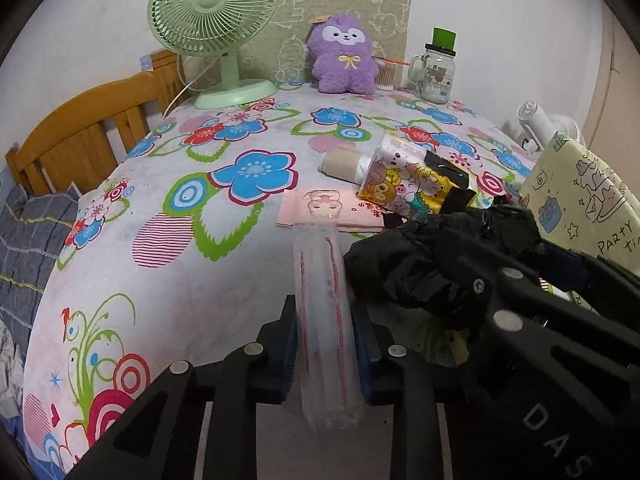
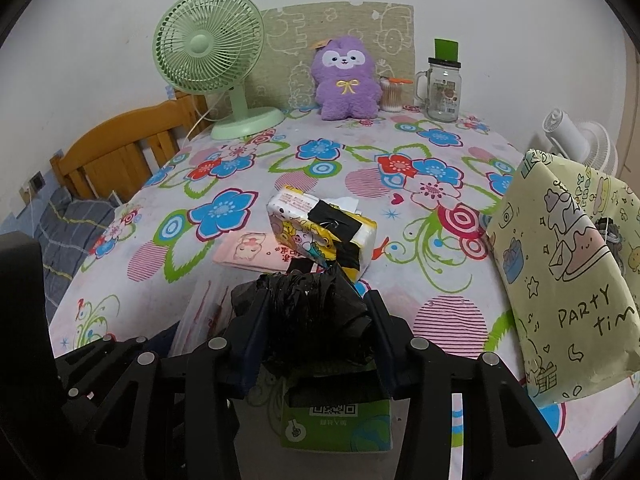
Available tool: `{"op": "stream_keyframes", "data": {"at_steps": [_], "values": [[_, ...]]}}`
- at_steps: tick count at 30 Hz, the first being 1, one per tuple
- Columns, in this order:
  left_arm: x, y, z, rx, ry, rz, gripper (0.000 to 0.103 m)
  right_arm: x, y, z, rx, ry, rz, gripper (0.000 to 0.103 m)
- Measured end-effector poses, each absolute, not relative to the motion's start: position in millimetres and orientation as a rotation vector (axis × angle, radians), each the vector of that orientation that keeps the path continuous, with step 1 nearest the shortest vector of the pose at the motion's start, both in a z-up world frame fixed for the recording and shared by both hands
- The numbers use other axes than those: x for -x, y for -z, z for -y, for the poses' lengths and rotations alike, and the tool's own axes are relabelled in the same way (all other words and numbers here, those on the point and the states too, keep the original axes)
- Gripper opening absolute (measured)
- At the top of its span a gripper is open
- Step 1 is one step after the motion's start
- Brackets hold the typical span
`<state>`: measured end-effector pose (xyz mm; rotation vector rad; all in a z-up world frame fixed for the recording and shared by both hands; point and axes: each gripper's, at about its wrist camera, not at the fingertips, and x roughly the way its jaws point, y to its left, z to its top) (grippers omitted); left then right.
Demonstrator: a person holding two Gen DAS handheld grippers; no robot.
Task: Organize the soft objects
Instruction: 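Grasp the clear red-striped plastic bag with the left gripper, then carry the black bag in the right gripper and clear bag in the left to the box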
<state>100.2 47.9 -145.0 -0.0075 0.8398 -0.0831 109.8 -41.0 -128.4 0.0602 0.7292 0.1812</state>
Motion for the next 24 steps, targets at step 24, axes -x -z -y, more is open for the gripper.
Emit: {"op": "stream_keyframes", "data": {"at_steps": [24], "values": [[-80,110,-37,-0.017,0.070,-0.758,0.021,-89,111,52,-0.082,-0.203,-0.697,0.047]]}}
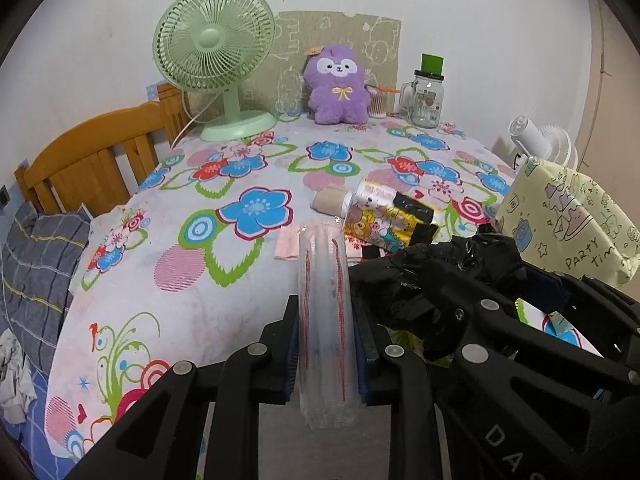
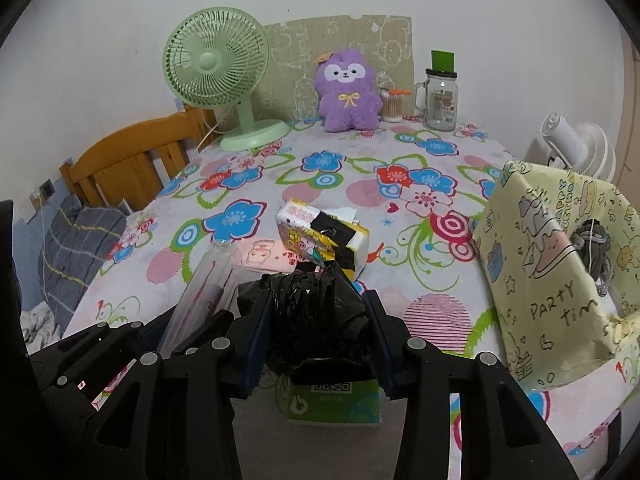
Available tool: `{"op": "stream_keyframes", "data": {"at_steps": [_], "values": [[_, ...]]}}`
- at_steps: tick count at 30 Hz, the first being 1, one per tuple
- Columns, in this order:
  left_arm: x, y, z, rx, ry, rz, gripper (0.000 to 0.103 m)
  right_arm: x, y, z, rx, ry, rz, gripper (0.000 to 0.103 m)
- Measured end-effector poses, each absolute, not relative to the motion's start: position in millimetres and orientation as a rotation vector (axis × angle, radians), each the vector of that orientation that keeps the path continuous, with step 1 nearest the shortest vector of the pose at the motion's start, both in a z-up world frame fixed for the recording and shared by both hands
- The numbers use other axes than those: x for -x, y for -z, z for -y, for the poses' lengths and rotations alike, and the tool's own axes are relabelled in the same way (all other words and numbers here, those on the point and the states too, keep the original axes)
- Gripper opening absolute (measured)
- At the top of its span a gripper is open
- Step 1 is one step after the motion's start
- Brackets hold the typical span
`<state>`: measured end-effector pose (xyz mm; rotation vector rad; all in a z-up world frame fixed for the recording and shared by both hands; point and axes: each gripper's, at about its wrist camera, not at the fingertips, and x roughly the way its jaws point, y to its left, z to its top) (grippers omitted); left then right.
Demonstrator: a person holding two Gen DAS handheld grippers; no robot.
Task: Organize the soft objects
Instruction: 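Carry the black bag in the right gripper and clear bag in the left to the box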
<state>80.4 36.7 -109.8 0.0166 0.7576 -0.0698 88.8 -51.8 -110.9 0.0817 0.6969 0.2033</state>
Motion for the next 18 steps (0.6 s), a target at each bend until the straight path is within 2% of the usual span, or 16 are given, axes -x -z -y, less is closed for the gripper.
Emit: {"op": "stream_keyframes", "data": {"at_steps": [18], "values": [[-74,68,-24,-0.020,0.058,-0.688,0.021,-82,68,67,-0.076,-0.198,-0.654,0.047]]}}
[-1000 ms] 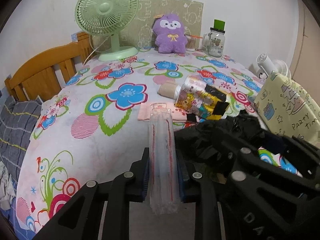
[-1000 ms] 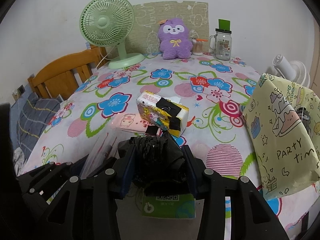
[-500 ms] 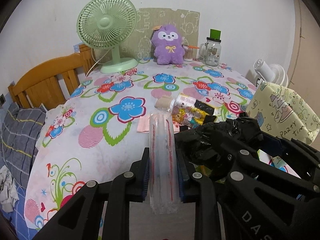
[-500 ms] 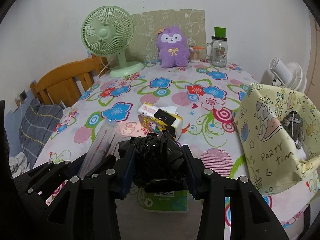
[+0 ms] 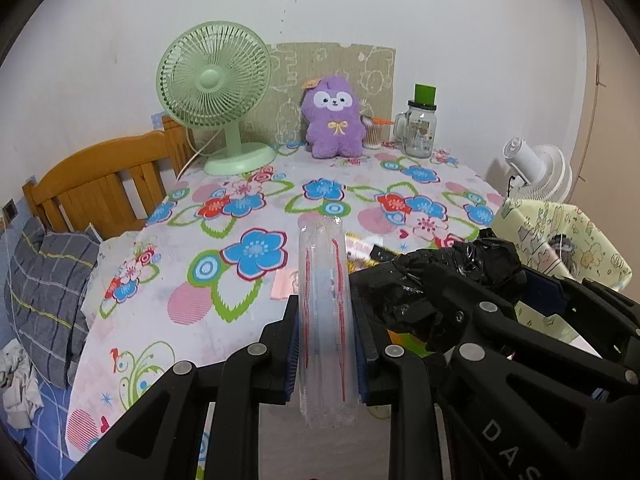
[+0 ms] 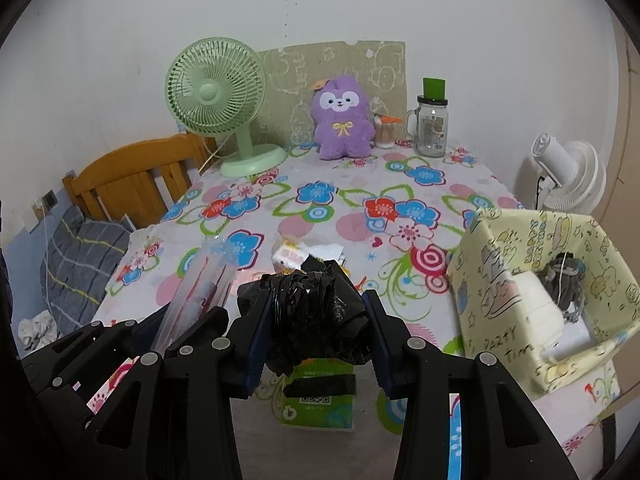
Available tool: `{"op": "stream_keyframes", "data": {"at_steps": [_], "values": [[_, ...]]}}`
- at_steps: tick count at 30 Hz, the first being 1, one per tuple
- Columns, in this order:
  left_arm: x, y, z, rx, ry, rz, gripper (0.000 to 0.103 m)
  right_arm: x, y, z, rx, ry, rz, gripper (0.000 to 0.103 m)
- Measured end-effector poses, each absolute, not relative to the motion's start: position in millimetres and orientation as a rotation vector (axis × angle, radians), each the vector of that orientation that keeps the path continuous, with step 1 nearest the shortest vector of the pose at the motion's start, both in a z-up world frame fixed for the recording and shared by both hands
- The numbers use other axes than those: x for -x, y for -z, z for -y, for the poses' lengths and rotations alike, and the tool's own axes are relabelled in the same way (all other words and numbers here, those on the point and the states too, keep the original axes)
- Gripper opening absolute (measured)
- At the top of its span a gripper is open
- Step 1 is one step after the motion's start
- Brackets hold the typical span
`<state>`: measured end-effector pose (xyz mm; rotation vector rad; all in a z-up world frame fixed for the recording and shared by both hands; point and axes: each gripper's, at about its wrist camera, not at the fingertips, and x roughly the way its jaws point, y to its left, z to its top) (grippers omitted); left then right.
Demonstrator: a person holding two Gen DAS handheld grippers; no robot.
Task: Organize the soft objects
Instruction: 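Carry the black bag in the right gripper and clear bag in the left to the box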
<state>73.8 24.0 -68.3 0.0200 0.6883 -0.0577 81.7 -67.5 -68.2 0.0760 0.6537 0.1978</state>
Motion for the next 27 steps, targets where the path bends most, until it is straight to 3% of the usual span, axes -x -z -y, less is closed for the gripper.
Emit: {"op": "stream_keyframes", "data": {"at_steps": [27], "values": [[-79,16,27,-0.032,0.088,-0.622,0.022,-85,15,121,-0.056,-0.158,-0.589,0.047]]}}
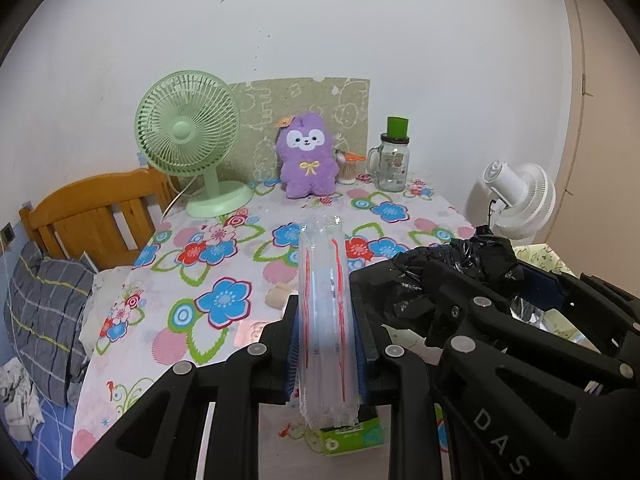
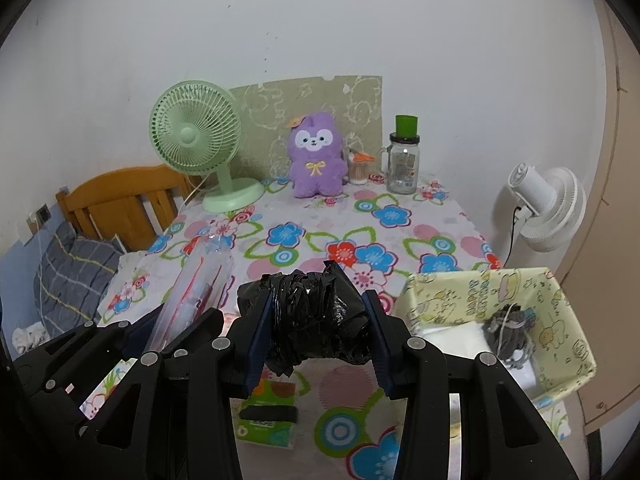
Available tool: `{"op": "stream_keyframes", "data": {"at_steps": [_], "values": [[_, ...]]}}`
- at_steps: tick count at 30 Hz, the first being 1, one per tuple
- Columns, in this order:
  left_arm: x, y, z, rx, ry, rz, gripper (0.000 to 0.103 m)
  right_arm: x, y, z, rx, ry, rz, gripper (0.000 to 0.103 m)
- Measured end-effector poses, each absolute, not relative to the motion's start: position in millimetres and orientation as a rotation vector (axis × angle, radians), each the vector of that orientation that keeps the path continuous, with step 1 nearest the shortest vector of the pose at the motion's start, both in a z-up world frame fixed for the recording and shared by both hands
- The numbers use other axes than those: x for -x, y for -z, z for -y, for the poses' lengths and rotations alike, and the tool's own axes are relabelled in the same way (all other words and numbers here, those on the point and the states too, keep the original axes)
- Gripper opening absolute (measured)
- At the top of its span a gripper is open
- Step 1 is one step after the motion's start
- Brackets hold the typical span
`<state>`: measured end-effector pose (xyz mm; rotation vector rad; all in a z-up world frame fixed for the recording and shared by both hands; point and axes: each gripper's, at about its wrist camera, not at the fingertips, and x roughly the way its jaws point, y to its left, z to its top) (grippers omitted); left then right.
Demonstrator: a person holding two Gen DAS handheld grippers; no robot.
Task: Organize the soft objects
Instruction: 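Carry the black bag in the right gripper and clear bag in the left to the box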
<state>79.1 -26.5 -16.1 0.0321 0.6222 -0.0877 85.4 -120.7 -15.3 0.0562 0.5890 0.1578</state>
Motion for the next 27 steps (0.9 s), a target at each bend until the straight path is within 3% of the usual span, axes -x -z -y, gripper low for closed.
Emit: {"op": "stream_keyframes", "data": {"at_steps": [27], "values": [[-85,4,126,-0.082,0.212,-0.592,0.022,-81,6,218,-0.086,-0.060,-0.555,0.047]]}}
